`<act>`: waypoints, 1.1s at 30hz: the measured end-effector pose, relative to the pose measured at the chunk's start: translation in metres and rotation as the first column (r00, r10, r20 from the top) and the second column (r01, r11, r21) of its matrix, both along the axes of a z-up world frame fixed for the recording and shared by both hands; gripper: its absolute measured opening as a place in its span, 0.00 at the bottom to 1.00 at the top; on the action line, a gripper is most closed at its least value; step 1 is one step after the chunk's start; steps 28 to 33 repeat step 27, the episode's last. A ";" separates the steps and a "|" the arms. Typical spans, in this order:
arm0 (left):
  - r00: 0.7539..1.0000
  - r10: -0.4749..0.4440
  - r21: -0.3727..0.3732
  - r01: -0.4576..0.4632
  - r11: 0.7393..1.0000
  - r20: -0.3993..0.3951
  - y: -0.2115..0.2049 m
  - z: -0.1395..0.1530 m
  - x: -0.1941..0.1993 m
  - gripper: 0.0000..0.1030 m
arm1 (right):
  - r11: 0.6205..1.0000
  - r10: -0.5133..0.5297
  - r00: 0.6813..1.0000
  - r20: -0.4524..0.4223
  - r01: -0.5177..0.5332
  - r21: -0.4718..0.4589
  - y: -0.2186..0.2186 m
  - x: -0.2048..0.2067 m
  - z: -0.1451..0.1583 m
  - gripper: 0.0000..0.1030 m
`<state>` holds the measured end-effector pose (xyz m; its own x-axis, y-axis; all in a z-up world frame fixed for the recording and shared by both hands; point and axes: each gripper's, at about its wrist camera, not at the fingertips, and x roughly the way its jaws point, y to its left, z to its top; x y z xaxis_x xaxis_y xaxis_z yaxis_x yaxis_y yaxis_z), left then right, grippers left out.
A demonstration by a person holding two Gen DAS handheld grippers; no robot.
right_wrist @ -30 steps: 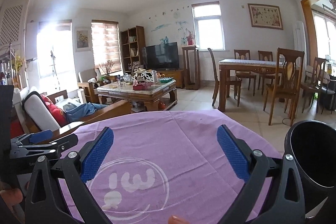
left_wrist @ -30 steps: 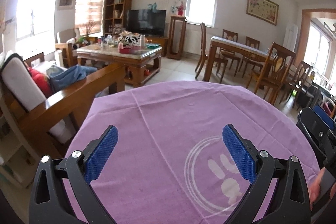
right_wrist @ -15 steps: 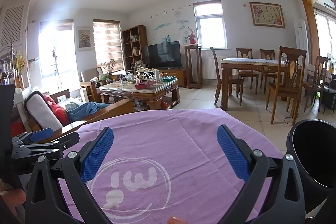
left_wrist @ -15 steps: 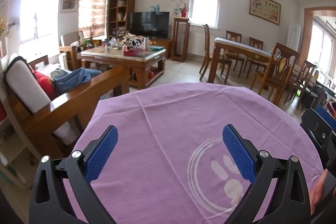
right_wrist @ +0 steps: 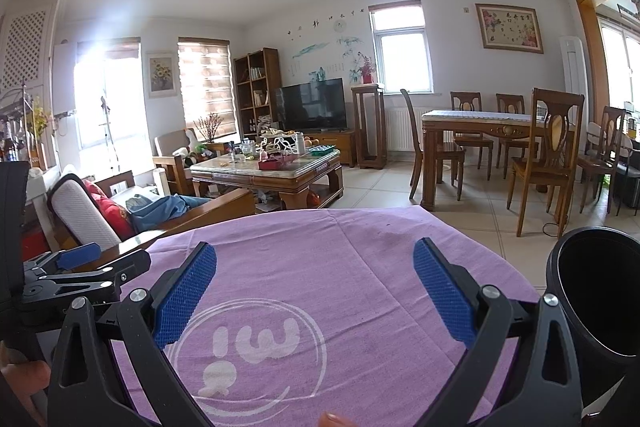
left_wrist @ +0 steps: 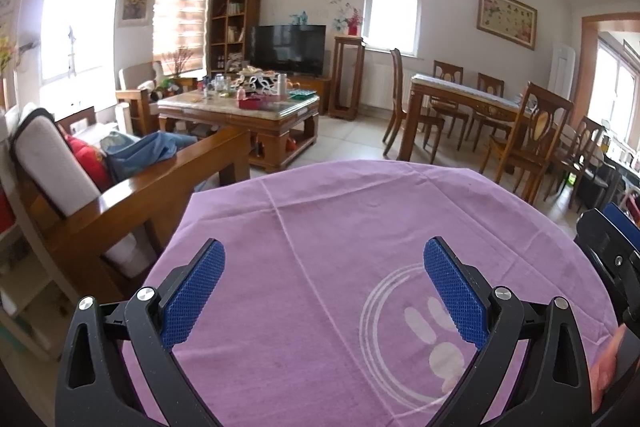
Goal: Collect trash
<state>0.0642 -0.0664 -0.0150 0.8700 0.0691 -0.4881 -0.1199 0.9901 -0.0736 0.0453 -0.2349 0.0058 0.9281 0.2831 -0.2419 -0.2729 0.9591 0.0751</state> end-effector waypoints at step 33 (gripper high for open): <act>1.000 0.018 0.015 -0.019 1.000 0.022 -0.014 0.002 -0.013 0.95 | 1.000 -0.001 1.000 -0.001 0.001 0.002 0.000 0.000 0.000 0.95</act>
